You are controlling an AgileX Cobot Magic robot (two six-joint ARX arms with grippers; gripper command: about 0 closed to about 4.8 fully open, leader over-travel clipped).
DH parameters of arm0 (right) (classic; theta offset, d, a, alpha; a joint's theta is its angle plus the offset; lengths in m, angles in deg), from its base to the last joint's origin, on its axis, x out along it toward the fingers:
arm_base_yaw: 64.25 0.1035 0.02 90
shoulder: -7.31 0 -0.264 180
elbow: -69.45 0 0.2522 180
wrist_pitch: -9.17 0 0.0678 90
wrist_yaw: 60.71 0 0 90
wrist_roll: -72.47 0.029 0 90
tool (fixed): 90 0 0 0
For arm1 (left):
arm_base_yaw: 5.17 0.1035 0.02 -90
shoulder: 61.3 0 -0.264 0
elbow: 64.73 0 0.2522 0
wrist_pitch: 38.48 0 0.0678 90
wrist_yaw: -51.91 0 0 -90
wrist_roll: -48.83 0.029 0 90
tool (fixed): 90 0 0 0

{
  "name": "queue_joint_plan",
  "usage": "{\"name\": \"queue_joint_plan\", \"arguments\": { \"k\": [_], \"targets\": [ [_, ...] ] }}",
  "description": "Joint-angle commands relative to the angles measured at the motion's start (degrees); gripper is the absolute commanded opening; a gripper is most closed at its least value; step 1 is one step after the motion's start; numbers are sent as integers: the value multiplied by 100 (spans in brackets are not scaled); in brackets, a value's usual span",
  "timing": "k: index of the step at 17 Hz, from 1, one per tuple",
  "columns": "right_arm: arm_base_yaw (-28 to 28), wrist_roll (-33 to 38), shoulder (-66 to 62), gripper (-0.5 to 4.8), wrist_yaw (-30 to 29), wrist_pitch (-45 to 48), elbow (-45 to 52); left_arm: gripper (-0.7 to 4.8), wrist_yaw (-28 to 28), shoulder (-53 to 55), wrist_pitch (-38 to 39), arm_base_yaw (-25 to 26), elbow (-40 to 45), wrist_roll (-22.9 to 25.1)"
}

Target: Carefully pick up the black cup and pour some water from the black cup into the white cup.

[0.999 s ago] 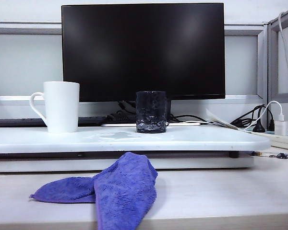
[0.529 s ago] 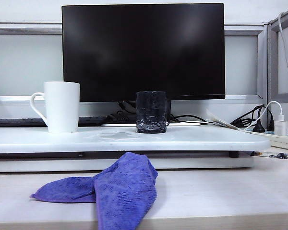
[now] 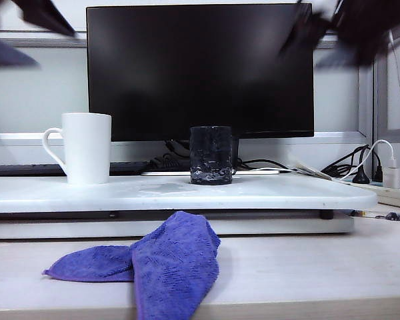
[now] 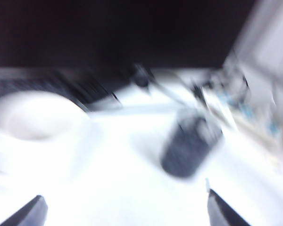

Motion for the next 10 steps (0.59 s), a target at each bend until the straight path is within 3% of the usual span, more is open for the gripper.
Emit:
{"name": "queue_joint_plan", "arguments": {
  "k": [1, 3, 10],
  "targets": [
    [46, -15, -785, 453, -28, 1001, -50, 479, -2, 157, -188, -164, -26, 144],
    [46, -13, -1419, 453, -28, 1405, -144, 479, 136, 153, -306, -247, -26, 144],
    [337, -295, -2855, 453, -326, 1178, -1506, 479, 243, 153, -444, -345, -28, 149]
  ]
}}
